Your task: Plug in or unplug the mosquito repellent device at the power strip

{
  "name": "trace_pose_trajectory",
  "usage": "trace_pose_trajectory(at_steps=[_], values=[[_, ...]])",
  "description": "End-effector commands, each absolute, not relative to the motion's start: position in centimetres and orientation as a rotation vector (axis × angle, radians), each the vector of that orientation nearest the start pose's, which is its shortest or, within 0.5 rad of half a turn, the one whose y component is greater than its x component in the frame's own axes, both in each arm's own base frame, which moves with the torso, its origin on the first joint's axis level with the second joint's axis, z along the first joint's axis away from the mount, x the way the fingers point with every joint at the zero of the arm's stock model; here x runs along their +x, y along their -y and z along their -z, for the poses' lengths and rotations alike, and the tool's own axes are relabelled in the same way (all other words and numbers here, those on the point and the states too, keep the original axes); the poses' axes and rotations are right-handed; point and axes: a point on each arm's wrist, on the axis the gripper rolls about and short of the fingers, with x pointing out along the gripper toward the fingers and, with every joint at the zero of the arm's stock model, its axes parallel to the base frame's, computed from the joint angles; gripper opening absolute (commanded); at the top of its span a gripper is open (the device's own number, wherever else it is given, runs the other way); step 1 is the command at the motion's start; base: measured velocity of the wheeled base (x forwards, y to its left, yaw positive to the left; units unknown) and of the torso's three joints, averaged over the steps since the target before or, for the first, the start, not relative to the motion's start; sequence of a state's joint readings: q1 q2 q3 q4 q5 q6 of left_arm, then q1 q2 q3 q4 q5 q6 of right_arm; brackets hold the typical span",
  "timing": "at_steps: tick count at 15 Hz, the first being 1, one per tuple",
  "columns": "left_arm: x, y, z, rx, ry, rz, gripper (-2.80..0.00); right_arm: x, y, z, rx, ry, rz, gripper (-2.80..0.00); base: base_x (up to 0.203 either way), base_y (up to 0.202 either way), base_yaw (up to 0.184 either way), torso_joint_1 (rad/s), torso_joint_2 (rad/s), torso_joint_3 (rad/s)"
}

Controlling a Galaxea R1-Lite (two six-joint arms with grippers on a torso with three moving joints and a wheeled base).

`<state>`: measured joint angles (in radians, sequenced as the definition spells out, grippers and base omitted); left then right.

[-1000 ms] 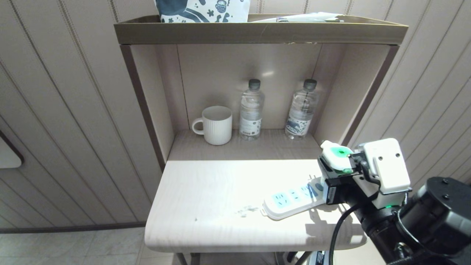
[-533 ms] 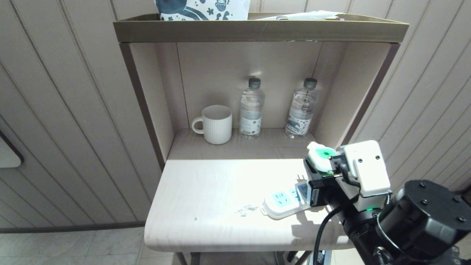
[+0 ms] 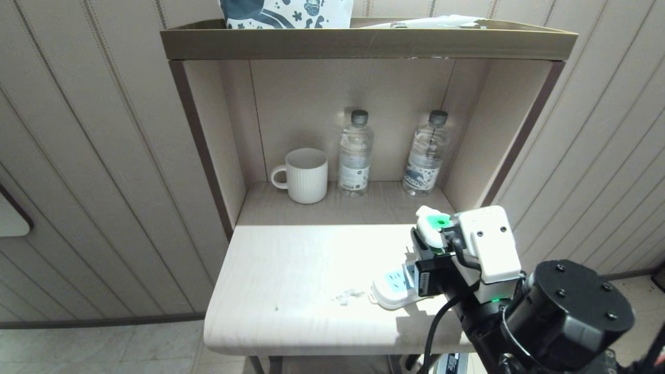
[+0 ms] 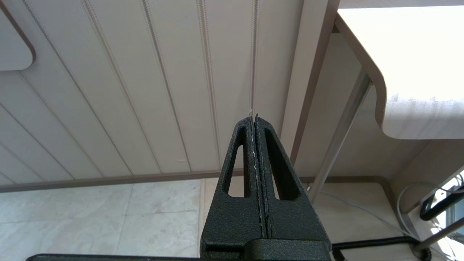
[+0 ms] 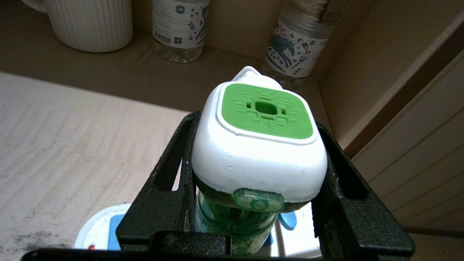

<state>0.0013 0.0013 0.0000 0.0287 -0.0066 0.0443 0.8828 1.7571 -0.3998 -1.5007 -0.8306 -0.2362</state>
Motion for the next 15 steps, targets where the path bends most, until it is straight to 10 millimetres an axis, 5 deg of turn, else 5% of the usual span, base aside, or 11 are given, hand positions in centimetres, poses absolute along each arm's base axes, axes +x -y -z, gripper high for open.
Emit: trace_pose_trajectory(at_steps=[1,15], values=[[-2.27,0.02,-7.25,0.044,-0.031,0.007,-2.80,18.10,-19.49,-14.77,-0.136,0.094,-0.038,-2.80,0.000,0.000,0.000,0.000,0.00,0.000],[-2.27,0.02,-7.25,0.044,-0.031,0.005,-2.80,18.45,-19.93,-14.52,-0.108,0.106,-0.020,-2.80,0.000,0.000,0.000,0.000,0.00,0.000]])
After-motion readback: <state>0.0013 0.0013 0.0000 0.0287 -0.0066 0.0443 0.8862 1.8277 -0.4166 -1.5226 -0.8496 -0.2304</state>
